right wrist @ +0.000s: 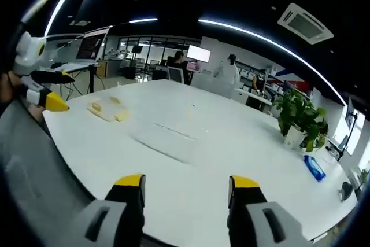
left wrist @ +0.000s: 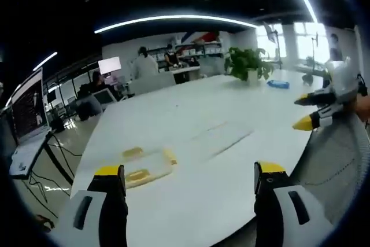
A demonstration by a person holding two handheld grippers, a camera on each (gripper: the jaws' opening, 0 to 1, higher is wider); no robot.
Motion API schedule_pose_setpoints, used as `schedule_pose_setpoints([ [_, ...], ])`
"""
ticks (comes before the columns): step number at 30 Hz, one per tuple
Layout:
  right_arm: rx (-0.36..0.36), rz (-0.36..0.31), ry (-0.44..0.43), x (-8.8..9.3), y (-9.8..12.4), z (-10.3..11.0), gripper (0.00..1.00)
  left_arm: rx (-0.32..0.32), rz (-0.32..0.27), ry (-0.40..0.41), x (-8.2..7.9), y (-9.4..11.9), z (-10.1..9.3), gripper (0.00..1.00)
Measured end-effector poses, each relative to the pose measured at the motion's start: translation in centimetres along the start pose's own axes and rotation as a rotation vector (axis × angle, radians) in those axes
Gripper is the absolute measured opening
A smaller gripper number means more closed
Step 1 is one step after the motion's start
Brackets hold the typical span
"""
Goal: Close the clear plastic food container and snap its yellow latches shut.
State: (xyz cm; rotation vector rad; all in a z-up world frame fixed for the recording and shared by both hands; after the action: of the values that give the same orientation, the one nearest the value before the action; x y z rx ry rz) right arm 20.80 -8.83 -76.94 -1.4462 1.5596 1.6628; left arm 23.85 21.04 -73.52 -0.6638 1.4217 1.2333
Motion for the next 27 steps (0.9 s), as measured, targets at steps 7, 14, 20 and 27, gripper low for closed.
schedule_pose_setpoints([
  [7,-0.057,-0.022,-0.019,-0.3,0.1,0.5,0.67,0.017,0.008,0.064,-0.2,0.1,0.3,0.99],
  [14,-0.104,-0.036,-0.075,-0.5,0.0,0.8,0.75,0.049,-0.014,0.126,-0.6,0.6,0.5,0.99],
  [20,-0.133,-0.016,-0.019,-0.3,0.0,1.4,0.75,0.047,-0.012,0.191,-0.6,0.7,1.1,0.99],
  [27,-0.126,0.045,0.038,0.5,-0.2,1.7,0.74,0.071,-0.015,0.181,-0.4,1.3,1.1,0.99],
])
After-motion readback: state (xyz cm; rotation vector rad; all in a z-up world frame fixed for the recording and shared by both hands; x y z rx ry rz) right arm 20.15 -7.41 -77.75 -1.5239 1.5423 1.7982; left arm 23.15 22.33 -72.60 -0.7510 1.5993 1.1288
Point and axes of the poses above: the point that each gripper's makers call its tool centre point, and the gripper's own axes: y roughly backward along the fingers, z roughly to its left, x roughly out of its underside, the point moved 5 cm from there along y, roughly backward along the fingers, and after that the axes turned 5 degrees about -x, right-handed, at the moved point
